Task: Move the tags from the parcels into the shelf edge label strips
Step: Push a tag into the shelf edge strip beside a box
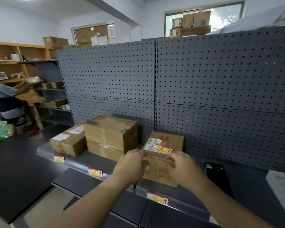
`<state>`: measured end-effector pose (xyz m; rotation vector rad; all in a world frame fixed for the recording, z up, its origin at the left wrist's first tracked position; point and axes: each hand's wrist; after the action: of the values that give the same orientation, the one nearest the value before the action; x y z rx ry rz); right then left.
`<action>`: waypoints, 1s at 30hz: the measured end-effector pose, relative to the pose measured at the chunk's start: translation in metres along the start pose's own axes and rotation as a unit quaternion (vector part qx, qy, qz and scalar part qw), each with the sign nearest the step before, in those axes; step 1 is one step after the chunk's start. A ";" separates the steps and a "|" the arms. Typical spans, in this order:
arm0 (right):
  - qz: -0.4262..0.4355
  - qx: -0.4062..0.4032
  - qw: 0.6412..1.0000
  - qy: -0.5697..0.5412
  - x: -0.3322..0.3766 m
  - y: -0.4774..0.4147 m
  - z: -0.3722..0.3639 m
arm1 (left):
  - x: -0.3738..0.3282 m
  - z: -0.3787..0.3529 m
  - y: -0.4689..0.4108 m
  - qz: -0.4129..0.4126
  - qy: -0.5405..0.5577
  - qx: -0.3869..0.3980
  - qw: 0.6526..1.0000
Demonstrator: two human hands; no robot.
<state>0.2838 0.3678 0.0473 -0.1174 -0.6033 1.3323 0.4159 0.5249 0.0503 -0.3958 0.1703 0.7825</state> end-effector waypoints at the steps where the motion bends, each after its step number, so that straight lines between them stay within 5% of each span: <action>1: -0.003 -0.004 1.000 0.004 -0.007 -0.008 -0.002 | 0.000 -0.004 -0.013 -0.004 -0.003 0.002 1.000; 9: -0.051 -0.001 0.999 -0.009 -0.051 -0.071 -0.015 | -0.001 -0.035 -0.104 -0.026 -0.022 0.053 0.998; 17: -0.079 0.110 0.991 -0.006 -0.070 -0.101 -0.022 | 0.010 -0.053 -0.151 -0.106 -0.080 0.156 0.979; 30: -0.124 0.091 0.985 -0.072 -0.068 -0.099 -0.015 | 0.013 -0.057 -0.164 -0.122 0.026 0.148 0.981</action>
<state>0.3698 0.2828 0.0526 0.1990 -0.5939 1.1519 0.5419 0.4052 0.0402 -0.1503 0.2774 0.4947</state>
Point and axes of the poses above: each hand's wrist, its own y-axis away from the middle knuckle, its own z-axis out of the back of the hand, x = y × z, and after that the axes turned 11 degrees about z, right-handed
